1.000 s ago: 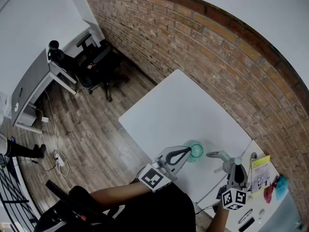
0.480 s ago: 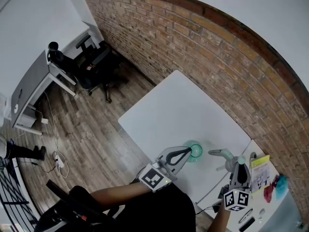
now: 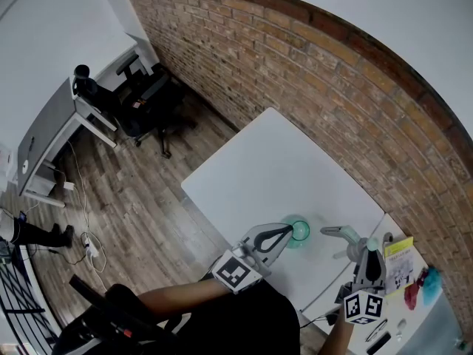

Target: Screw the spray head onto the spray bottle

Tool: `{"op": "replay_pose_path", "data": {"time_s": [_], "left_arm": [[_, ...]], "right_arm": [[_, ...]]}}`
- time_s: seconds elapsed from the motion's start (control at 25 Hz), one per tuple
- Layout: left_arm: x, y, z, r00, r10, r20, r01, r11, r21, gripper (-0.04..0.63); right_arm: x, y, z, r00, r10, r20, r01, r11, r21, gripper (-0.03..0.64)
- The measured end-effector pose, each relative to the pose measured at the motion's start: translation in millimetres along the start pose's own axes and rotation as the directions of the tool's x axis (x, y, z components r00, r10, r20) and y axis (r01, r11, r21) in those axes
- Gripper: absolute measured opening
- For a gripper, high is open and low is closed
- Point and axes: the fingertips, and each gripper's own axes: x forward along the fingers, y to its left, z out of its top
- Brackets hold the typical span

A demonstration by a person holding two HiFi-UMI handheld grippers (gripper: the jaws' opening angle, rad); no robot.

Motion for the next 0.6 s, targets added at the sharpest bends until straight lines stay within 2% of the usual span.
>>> {"op": "replay_pose_path", "data": {"time_s": [0.28,0.6], "left_arm": [[-2,2,1,1.000,0.019,0.004,-0.019,1.000,0.014,0.002],[0,4,3,0.999,0.030,0.009,-0.031,0.999,0.016,0.002]], "right_arm": [[-4,4,19,0.999,0.009,0.042,-0.009,1.000,-0.011,0.064],[-2,12,31,0.999,0.030,0.044,-0.028,0.998,-0.058,0.064]]}}
